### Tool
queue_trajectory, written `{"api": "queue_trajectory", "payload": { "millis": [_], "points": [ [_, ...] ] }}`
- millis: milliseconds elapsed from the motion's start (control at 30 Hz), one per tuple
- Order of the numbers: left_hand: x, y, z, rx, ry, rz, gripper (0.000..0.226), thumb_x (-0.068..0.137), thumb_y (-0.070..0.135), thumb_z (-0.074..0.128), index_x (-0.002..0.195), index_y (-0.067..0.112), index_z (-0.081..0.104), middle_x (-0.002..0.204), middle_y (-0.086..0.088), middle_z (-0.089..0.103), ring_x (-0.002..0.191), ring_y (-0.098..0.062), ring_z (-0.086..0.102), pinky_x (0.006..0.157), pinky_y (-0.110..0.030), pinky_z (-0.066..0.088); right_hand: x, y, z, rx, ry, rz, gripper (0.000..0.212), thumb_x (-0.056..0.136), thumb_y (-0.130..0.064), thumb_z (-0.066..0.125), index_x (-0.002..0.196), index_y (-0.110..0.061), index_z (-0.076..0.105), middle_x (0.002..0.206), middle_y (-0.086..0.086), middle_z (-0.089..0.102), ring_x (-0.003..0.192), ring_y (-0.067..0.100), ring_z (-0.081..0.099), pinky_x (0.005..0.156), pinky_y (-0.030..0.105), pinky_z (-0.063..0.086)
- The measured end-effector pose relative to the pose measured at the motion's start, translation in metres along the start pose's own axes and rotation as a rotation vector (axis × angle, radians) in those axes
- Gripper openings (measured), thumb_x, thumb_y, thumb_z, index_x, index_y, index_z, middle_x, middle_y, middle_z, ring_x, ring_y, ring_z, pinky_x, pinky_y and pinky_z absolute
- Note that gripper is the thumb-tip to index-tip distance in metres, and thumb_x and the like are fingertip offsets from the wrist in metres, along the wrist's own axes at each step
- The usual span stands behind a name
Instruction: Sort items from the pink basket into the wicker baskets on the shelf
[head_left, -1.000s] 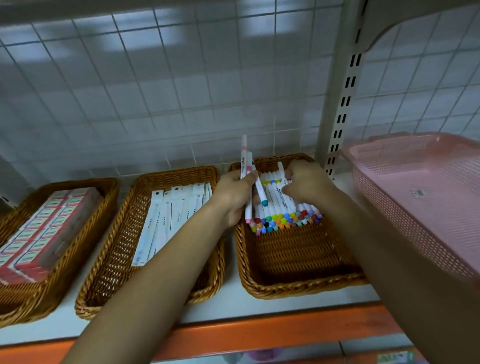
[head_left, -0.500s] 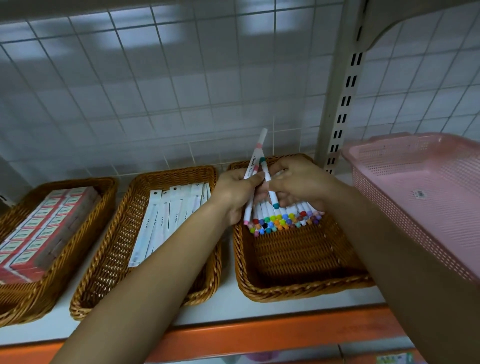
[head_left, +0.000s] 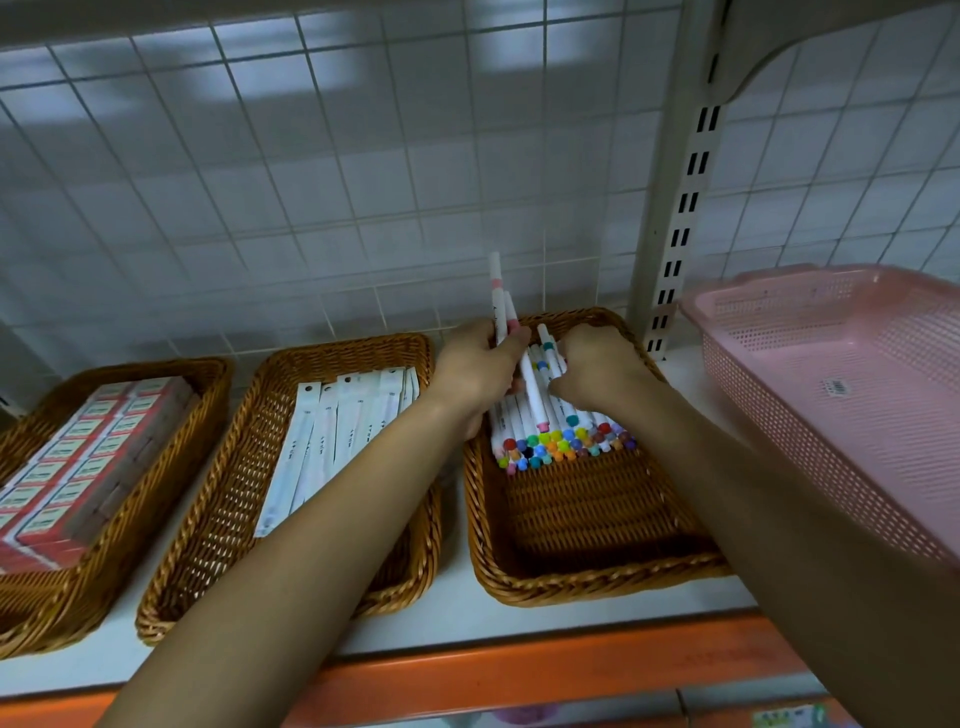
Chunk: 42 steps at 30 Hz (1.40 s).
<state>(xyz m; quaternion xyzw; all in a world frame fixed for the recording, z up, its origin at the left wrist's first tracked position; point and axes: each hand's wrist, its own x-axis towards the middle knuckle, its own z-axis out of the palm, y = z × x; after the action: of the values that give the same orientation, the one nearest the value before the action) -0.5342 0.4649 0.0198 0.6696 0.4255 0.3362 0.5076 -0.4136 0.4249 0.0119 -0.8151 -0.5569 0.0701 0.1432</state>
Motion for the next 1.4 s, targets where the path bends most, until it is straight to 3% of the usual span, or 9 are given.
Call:
{"api": "queue_trajectory", "payload": {
  "millis": [133, 300, 500, 600, 733, 900, 1067, 1133, 1400],
  "points": [
    [0.006, -0.001, 0.001, 0.282, 0.004, 0.086, 0.023, 0.097, 0.024, 0.052, 0.096, 0.003, 0.063, 0.077, -0.007, 0.062, 0.067, -0.017, 0.063, 0.068, -0.032, 0.058, -0.001, 0.001, 0.001, 0.007, 0.038, -0.051, 0.032, 0.086, -0.023, 0.065, 0.112, -0.005, 0.059, 0.108, 0.010, 0.062, 0.094, 0.022, 0.058, 0.071, 0.025, 0.044],
    [0.021, 0.001, 0.010, 0.488, -0.041, 0.026, 0.029, 0.094, 0.026, 0.056, 0.093, -0.001, 0.064, 0.088, -0.018, 0.070, 0.084, -0.029, 0.069, 0.081, -0.043, 0.056, -0.004, 0.007, -0.005, 0.069, 0.099, -0.038, 0.026, 0.090, -0.021, 0.060, 0.107, -0.002, 0.065, 0.109, 0.012, 0.065, 0.098, 0.025, 0.061, 0.082, 0.031, 0.049],
    [0.031, -0.004, 0.020, 0.420, -0.058, -0.042, 0.031, 0.088, 0.020, 0.062, 0.099, -0.009, 0.063, 0.093, -0.022, 0.069, 0.082, -0.031, 0.070, 0.074, -0.041, 0.059, -0.008, 0.015, -0.001, 0.110, 0.073, -0.036, 0.027, 0.088, -0.017, 0.062, 0.113, -0.008, 0.064, 0.117, 0.010, 0.063, 0.106, 0.024, 0.058, 0.086, 0.028, 0.047],
    [0.028, -0.002, 0.019, 0.490, -0.055, -0.030, 0.036, 0.096, 0.028, 0.051, 0.093, -0.006, 0.063, 0.087, -0.018, 0.067, 0.079, -0.029, 0.067, 0.072, -0.041, 0.057, -0.009, 0.017, -0.001, 0.151, 0.088, -0.030, 0.029, 0.089, -0.018, 0.062, 0.117, -0.009, 0.062, 0.119, 0.009, 0.062, 0.109, 0.023, 0.057, 0.088, 0.027, 0.045],
    [0.023, 0.005, 0.010, 0.807, -0.043, 0.058, 0.039, 0.101, 0.034, 0.034, 0.081, 0.008, 0.054, 0.065, -0.003, 0.048, 0.057, -0.015, 0.046, 0.048, -0.027, 0.032, -0.010, 0.019, 0.001, 0.166, 0.113, -0.034, 0.027, 0.090, -0.018, 0.061, 0.115, -0.009, 0.063, 0.116, 0.009, 0.063, 0.106, 0.022, 0.058, 0.083, 0.025, 0.044],
    [0.019, 0.001, 0.004, 0.903, -0.076, 0.051, 0.043, 0.099, 0.035, 0.041, 0.063, 0.011, 0.046, 0.061, -0.003, 0.046, 0.061, -0.017, 0.047, 0.057, -0.027, 0.037, -0.011, 0.017, 0.001, 0.178, 0.107, -0.046, 0.025, 0.090, -0.018, 0.060, 0.113, -0.009, 0.064, 0.112, 0.010, 0.064, 0.102, 0.023, 0.059, 0.083, 0.029, 0.047],
    [0.014, -0.004, 0.014, 0.907, -0.061, 0.072, 0.030, 0.093, 0.029, 0.055, 0.112, 0.005, 0.060, 0.100, -0.009, 0.064, 0.093, -0.021, 0.062, 0.073, -0.028, 0.045, -0.011, 0.015, -0.003, 0.162, 0.073, -0.057, 0.027, 0.088, -0.017, 0.062, 0.113, -0.008, 0.064, 0.111, 0.010, 0.065, 0.101, 0.023, 0.060, 0.087, 0.031, 0.050],
    [0.014, -0.004, 0.018, 0.933, -0.064, 0.074, 0.032, 0.089, 0.028, 0.061, 0.114, 0.007, 0.060, 0.111, -0.010, 0.064, 0.097, -0.024, 0.062, 0.071, -0.027, 0.045, -0.012, 0.017, -0.003, 0.167, 0.049, -0.039, 0.024, 0.088, -0.017, 0.063, 0.107, -0.004, 0.067, 0.105, 0.012, 0.067, 0.098, 0.024, 0.062, 0.089, 0.036, 0.051],
    [0.013, -0.005, 0.020, 1.022, -0.055, 0.127, 0.037, 0.085, 0.033, 0.068, 0.112, 0.009, 0.061, 0.113, -0.008, 0.062, 0.100, -0.023, 0.060, 0.071, -0.026, 0.041, -0.023, 0.025, 0.002, 0.159, 0.012, -0.047, 0.025, 0.084, -0.010, 0.064, 0.105, 0.002, 0.067, 0.104, 0.018, 0.068, 0.098, 0.029, 0.064, 0.089, 0.043, 0.052]
  ]
}}
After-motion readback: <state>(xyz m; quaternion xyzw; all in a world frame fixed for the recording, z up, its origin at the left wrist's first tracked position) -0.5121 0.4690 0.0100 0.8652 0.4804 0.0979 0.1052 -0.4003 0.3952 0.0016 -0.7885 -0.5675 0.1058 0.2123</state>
